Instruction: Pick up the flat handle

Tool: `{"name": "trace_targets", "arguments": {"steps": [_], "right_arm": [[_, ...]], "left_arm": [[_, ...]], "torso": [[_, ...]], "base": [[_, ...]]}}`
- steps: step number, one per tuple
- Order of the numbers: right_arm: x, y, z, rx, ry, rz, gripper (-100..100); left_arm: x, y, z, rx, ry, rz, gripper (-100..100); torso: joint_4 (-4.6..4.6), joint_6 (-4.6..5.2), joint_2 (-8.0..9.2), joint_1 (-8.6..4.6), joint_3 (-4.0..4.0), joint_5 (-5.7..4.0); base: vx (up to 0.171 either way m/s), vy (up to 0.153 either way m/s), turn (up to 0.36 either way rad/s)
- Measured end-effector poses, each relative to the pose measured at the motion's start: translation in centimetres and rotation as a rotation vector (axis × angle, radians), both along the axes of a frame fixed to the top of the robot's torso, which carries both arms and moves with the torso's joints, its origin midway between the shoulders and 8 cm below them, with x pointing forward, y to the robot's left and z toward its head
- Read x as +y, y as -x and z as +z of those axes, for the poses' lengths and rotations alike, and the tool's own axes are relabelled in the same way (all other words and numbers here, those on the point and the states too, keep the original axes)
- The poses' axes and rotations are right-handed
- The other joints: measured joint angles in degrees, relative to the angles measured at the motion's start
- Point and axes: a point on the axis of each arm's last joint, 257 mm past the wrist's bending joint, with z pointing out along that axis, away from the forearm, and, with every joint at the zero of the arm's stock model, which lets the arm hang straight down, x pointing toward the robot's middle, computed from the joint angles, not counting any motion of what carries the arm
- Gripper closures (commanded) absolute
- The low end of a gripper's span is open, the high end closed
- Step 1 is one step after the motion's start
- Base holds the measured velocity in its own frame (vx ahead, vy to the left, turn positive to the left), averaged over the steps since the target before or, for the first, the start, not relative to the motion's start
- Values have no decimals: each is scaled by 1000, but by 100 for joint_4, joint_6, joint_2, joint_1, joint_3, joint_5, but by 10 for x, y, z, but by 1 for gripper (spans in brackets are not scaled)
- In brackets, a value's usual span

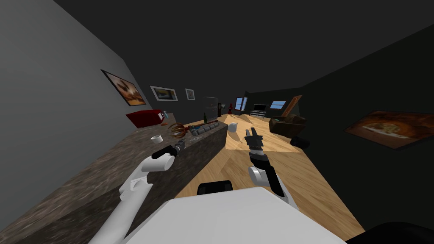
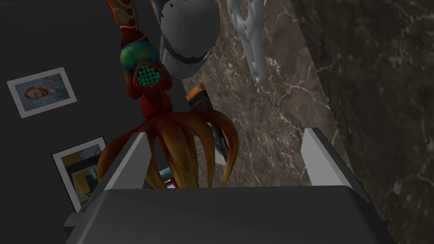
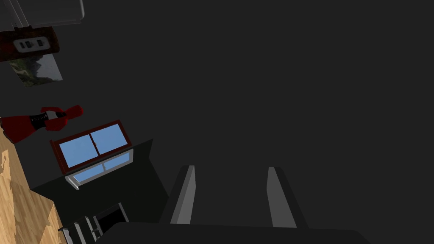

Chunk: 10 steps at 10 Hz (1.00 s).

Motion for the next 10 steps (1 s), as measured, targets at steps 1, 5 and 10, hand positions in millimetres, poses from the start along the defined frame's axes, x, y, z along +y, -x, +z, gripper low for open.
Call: {"name": "trace_targets", "arguments": {"steps": [1, 5, 10], "right_arm": [[0, 0, 0, 0, 0, 0, 0], [0, 0, 0, 0, 0, 0, 0], [0, 0, 0, 0, 0, 0, 0]], "left_arm": [[5, 4, -8, 30, 3, 8, -100], [12, 13, -25, 118, 13, 32, -100], [31, 29, -47, 241, 35, 73, -100]], "torso": [[-1, -1, 0, -1, -1, 0], [0, -2, 1, 7, 0, 1], [-2, -1, -6, 1, -4, 0]], "base": [[17, -22, 2], [38, -33, -22], [52, -37, -22]]}}
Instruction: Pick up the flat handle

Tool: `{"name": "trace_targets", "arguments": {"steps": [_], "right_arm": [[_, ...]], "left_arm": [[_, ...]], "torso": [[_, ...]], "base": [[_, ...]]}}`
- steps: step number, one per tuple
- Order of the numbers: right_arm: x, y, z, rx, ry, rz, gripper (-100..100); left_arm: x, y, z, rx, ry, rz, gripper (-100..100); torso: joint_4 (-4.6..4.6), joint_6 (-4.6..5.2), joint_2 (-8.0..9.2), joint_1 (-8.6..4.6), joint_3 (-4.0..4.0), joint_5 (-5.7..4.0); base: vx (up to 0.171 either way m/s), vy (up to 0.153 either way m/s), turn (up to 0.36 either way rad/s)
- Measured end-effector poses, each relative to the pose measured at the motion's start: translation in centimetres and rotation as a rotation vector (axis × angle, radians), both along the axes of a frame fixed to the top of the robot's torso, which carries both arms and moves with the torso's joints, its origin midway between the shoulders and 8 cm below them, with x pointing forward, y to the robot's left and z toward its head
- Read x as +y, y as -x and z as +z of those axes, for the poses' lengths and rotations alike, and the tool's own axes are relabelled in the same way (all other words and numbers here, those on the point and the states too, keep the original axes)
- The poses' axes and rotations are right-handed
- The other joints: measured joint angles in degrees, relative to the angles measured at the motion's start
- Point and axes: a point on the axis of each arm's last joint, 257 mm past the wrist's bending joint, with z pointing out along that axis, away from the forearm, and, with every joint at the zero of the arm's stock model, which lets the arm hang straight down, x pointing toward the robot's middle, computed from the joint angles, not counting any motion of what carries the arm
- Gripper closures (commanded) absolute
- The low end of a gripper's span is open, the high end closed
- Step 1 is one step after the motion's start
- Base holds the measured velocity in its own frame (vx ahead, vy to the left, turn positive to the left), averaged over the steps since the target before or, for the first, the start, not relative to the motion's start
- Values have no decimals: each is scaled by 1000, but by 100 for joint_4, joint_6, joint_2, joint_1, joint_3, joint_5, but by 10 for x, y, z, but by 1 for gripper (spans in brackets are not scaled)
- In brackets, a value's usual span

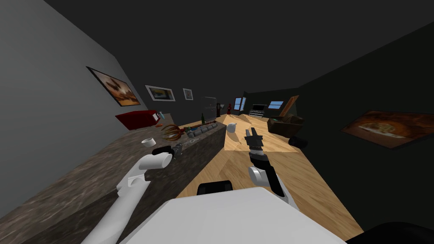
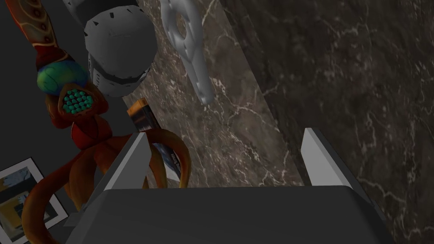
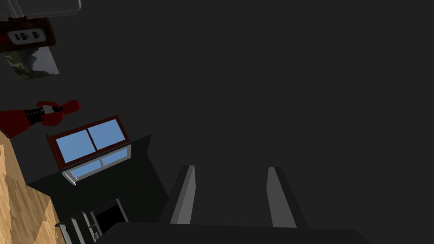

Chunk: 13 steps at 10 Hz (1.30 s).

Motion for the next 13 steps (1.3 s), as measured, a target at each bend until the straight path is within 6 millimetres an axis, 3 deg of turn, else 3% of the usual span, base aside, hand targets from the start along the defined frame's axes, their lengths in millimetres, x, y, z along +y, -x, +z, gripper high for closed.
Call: {"name": "trace_targets", "arguments": {"steps": [13], "right_arm": [[0, 0, 0, 0, 0, 0, 0]], "left_arm": [[35, 65, -51, 340, 94, 133, -100]], "torso": [[-4, 1, -17, 8, -10, 2]], "base": [[71, -29, -20]]}}
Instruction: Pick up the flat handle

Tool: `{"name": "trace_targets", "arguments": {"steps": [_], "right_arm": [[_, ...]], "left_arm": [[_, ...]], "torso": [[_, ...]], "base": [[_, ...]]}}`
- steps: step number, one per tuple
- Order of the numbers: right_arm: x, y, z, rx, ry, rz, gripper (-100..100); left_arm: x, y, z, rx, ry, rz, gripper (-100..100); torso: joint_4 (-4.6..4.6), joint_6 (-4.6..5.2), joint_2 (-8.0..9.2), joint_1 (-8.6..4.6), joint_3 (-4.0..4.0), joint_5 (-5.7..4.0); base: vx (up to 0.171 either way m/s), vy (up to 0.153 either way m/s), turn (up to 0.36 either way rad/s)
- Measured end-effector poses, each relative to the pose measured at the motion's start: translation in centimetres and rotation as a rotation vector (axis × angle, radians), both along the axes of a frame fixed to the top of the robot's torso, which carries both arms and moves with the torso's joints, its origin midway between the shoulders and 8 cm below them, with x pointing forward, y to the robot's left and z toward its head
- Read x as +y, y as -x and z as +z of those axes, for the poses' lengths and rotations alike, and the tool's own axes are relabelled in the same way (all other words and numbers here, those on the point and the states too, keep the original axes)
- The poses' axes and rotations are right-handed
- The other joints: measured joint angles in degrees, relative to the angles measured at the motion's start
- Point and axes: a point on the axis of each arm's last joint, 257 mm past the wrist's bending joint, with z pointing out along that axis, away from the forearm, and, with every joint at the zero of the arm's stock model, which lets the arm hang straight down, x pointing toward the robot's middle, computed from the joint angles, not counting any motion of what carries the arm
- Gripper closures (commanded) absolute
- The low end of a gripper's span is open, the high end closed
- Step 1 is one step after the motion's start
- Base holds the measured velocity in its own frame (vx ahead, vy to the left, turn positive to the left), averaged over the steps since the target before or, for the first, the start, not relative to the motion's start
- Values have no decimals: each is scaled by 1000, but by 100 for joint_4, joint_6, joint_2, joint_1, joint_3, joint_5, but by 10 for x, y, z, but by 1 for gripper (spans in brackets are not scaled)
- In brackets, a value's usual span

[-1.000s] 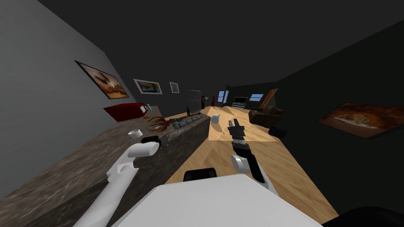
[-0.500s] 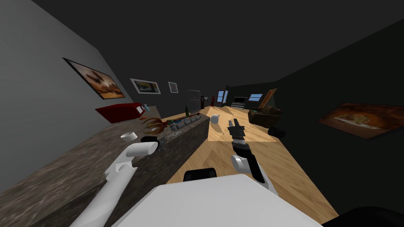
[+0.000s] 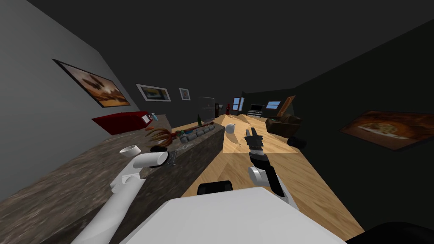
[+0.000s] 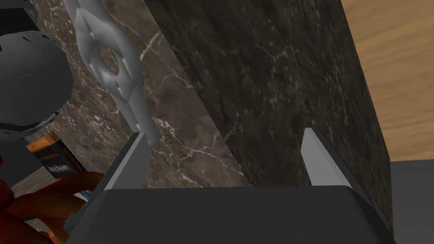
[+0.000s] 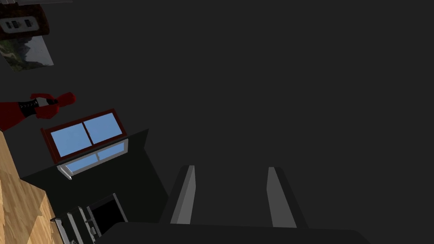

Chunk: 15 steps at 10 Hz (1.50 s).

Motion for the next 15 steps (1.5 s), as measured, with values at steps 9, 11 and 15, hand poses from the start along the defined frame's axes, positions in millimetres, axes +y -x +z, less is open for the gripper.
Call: {"name": "trace_targets", "arguments": {"steps": [9, 11, 15], "right_arm": [[0, 0, 0, 0, 0, 0, 0], [0, 0, 0, 0, 0, 0, 0], [0, 0, 0, 0, 0, 0, 0]], "left_arm": [[19, 59, -19, 236, 84, 104, -100], [21, 73, -20, 281, 98, 124, -100], [32, 94, -17, 358, 110, 164, -100]], "torso": [[-2, 0, -9, 9, -6, 2], [-3, -2, -6, 13, -5, 3], [-7, -1, -28, 49, -17, 11]], "base": [[114, -7, -29], [105, 23, -21], [164, 88, -39]]}}
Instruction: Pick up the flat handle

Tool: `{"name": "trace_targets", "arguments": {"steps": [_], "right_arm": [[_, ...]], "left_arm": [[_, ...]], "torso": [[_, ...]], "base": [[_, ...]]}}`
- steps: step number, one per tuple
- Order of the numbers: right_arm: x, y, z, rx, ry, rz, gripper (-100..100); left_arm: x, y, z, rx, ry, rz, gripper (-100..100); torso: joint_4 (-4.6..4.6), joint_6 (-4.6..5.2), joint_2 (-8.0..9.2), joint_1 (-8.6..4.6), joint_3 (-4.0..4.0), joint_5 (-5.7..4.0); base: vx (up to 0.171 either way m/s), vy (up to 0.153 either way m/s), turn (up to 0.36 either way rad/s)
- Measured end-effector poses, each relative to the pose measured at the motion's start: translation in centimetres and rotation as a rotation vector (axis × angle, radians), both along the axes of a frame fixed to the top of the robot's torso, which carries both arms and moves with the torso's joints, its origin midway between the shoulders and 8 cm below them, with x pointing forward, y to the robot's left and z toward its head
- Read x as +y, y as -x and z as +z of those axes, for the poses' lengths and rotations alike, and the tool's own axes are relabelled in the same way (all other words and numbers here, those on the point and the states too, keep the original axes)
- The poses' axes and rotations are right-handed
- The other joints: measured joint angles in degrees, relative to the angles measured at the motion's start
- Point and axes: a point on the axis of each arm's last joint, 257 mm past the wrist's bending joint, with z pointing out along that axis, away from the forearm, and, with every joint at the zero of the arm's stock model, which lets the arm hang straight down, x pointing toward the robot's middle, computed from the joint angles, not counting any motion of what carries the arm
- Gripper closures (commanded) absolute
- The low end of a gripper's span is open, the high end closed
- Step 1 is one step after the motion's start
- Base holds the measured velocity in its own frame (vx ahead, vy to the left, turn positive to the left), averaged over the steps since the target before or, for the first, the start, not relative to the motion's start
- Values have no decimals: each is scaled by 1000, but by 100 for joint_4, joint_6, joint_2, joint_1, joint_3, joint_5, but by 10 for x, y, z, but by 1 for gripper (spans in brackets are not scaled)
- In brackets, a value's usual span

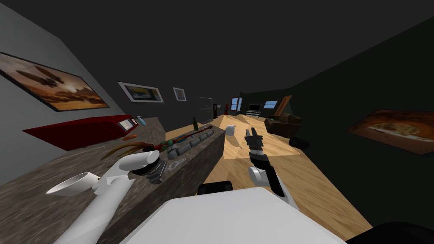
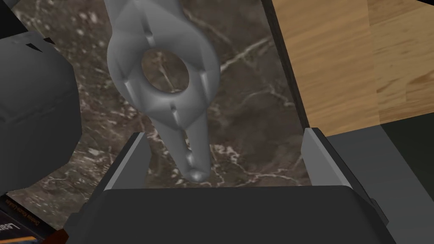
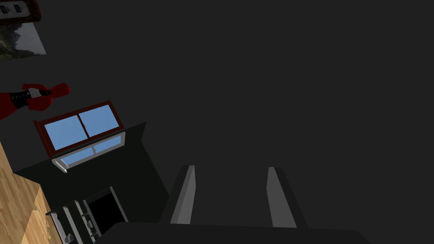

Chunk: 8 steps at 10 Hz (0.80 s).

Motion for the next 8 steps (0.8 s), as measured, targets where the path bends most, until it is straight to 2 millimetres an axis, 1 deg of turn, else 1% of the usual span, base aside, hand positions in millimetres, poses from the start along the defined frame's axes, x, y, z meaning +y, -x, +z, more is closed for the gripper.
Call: {"name": "trace_targets", "arguments": {"steps": [1, 2, 3, 7, 8], "right_arm": [[0, 0, 0, 0, 0, 0, 0], [0, 0, 0, 0, 0, 0, 0], [0, 0, 0, 0, 0, 0, 0], [0, 0, 0, 0, 0, 0, 0], [0, 0, 0, 0, 0, 0, 0]], "left_arm": [[3, 3, 1, 10, -2, 6, -100], [3, 3, 1, 11, -2, 6, 0], [3, 3, 1, 11, -2, 6, -100], [6, -1, -20, 11, -1, 12, -100], [6, -1, -21, 9, -2, 11, 100]], "torso": [[1, 0, 5, -6, 2, 0], [8, -1, 45, -35, 24, -6], [13, -1, 60, -43, 34, -9], [16, 0, 73, -43, 42, -9], [16, -1, 72, -44, 41, -10]], "base": [[12, -1, 4], [0, 0, 0], [-6, 1, -17], [-11, 2, -12], [0, 0, 0]]}}
